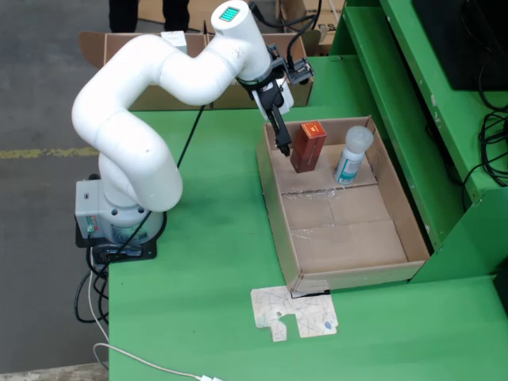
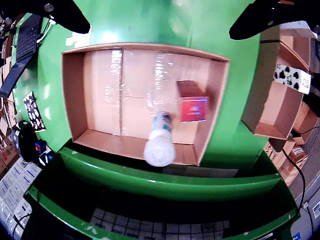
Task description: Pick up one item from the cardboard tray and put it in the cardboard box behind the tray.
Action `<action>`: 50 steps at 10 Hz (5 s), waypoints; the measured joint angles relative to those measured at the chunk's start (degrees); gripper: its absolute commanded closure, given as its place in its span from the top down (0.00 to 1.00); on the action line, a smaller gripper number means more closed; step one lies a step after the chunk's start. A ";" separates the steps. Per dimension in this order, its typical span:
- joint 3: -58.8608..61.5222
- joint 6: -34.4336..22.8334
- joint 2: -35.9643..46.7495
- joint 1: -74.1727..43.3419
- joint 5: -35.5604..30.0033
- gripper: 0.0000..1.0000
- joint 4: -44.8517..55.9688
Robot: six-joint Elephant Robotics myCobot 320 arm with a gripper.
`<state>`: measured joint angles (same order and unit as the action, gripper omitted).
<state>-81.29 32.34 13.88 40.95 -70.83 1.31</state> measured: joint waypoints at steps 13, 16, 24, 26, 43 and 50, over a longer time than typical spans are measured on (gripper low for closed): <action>15.99 3.16 -19.24 0.09 -1.32 1.00 -1.05; 21.97 2.20 -25.13 -2.28 -2.03 1.00 -1.31; 31.90 -1.23 -34.18 -5.71 -3.70 1.00 -1.83; 35.68 -1.50 -38.66 -6.06 -4.14 1.00 -1.05; 63.98 -1.76 -54.39 -5.62 -4.14 1.00 16.53; 79.63 -2.99 -63.36 -5.62 -4.40 1.00 19.87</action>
<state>-1.66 29.35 -49.48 35.33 -75.23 21.18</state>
